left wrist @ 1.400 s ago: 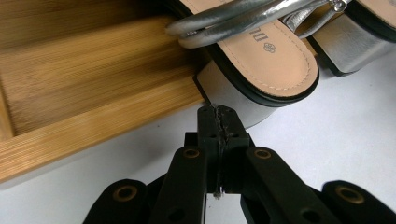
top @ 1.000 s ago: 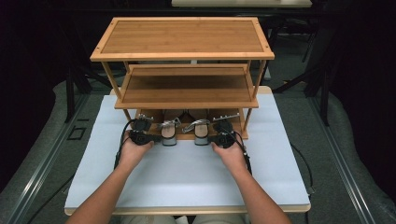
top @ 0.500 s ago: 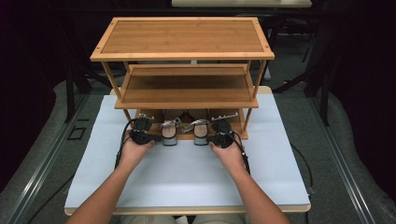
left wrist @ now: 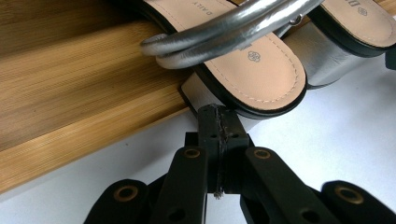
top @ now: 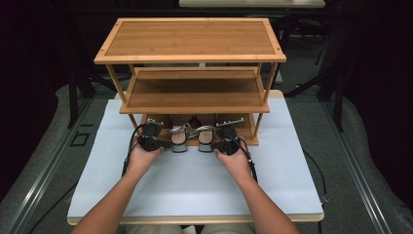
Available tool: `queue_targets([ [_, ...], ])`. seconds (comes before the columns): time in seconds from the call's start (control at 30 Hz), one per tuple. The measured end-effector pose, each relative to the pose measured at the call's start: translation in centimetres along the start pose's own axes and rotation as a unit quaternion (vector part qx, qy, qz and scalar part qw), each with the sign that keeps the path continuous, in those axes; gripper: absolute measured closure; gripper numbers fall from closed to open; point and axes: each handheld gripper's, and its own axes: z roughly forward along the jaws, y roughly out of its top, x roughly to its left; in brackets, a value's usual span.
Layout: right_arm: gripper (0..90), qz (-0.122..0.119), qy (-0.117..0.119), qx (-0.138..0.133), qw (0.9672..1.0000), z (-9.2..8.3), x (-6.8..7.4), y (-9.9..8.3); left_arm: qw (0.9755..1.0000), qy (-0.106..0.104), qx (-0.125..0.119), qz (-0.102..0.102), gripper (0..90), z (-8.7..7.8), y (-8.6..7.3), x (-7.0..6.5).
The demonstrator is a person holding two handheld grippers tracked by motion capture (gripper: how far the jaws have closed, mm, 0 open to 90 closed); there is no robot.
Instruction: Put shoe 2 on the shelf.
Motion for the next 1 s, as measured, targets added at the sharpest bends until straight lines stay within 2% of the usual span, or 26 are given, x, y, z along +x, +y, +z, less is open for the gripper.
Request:
queue_targets([
  [0.23, 84.1, 0.001, 0.002, -0.002, 1.0000, 0.0, -0.1, -0.1, 1.0000, -0.003, -0.001, -0.001, 89.2, 0.0, -0.1, 0.1],
  [0.37, 84.1, 0.000, 0.001, 0.000, 1.0000, -0.4, -0.1, -0.2, 1.0000, -0.007, -0.004, 0.003, 88.8, -0.5, -0.2, 0.2],
  [0.47, 84.1, -0.009, -0.004, -0.002, 0.9999, -0.8, -0.3, -0.4, 0.9999, -0.010, -0.011, -0.002, 88.8, -1.1, -0.4, 0.4],
  [0.67, 83.9, -0.008, -0.005, -0.005, 0.9999, -2.1, -0.7, -1.0, 0.9998, -0.009, -0.015, -0.001, 88.7, -2.2, -1.3, 0.8],
  [0.8, 83.5, -0.011, -0.016, -0.007, 0.9998, -2.7, -1.2, -1.6, 0.9998, -0.009, -0.018, 0.000, 87.9, -3.0, -2.0, 1.1],
  [0.9, 83.4, -0.010, -0.030, -0.013, 0.9994, -3.5, -2.0, -2.4, 0.9997, -0.011, -0.023, 0.000, 86.3, -3.8, -2.8, 1.5],
  [1.0, 83.5, -0.005, -0.032, -0.016, 0.9993, -4.1, -2.7, -3.2, 0.9995, -0.014, -0.028, 0.000, 86.3, -4.5, -3.5, 1.7],
])
